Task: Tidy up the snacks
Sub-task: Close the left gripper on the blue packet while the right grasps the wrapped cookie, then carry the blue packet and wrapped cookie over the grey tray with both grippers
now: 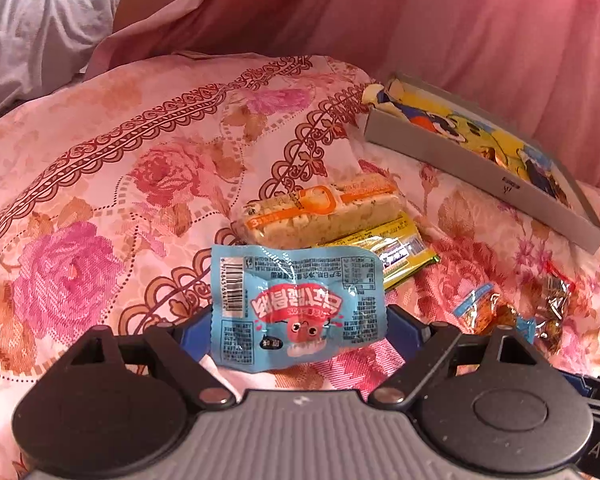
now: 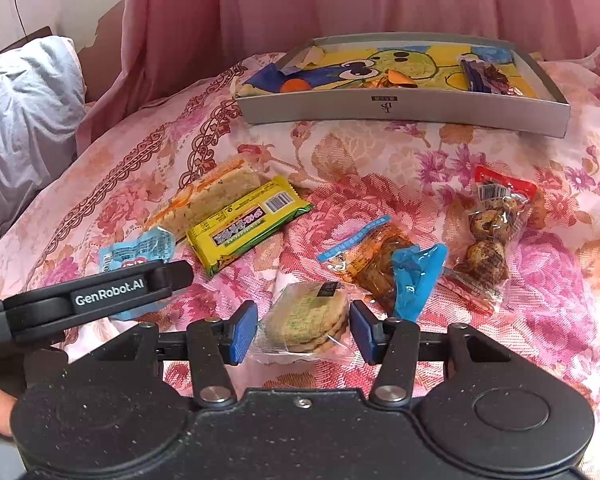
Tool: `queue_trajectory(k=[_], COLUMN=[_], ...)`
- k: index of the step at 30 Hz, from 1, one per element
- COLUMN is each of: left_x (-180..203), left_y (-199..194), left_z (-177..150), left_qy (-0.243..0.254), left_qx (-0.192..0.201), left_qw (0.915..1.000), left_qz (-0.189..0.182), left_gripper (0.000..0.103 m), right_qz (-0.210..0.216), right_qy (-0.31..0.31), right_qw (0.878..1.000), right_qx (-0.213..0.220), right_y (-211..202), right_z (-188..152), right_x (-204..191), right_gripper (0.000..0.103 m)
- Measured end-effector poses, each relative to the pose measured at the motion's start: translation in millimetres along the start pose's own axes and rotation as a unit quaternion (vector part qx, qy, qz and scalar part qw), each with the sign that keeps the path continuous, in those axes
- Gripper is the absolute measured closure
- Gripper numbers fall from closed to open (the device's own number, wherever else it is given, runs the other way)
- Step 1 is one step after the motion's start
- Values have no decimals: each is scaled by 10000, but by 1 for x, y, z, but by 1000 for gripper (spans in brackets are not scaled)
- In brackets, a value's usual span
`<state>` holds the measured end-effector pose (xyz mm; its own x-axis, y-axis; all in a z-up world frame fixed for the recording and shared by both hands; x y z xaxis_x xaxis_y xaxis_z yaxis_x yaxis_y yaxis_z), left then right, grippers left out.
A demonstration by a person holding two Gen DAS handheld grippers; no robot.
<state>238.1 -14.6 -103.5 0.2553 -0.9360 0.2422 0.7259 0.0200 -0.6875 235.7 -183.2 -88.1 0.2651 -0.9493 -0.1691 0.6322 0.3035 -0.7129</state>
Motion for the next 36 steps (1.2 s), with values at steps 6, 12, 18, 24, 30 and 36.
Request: queue_trajectory(k=[6,12,18,24,30,36], left_x=[6,26,42,60,79,108], left_y=[-12,-21,-24,-17,-5,12], left_z=[7,22,33,53,74,99], left_qy=[18,29,-7,125,132,314], left_qx=[252,531,652,705,761,851], left_qw=[9996,9978,9963,9951,9939,9918], left_qz=[-152,-393,-552,-676,-783,-903], left_gripper=[14,14,14,14,14,14], right_qz=[-84,-201,-244,-653,-982,-1288], right_qy=[-27,-58,97,-306,-497,-444], right_qw=[9997,9971,9948,9854,9732,9581], right_qx=[239,736,982,1540,2017,2521], right_y=[-7,-20,-25,-32,-27,-16], right_z=[5,15,23,41,60,81], right_x=[1,9,22,30,50,80], right_gripper=[50,51,51,51,51,51])
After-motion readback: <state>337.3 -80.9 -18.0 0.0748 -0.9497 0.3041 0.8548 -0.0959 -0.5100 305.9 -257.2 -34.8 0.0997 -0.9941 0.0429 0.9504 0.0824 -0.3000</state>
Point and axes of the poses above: each gripper's, at about its wrist camera, not at the fingertips, and y roughly the way its jaws point, x to its right, z to its top, the point moved 4 cm from there along y, roughly the way its jaws point, and after that the axes turned 1 degree about -x, right-handed, at the moved point
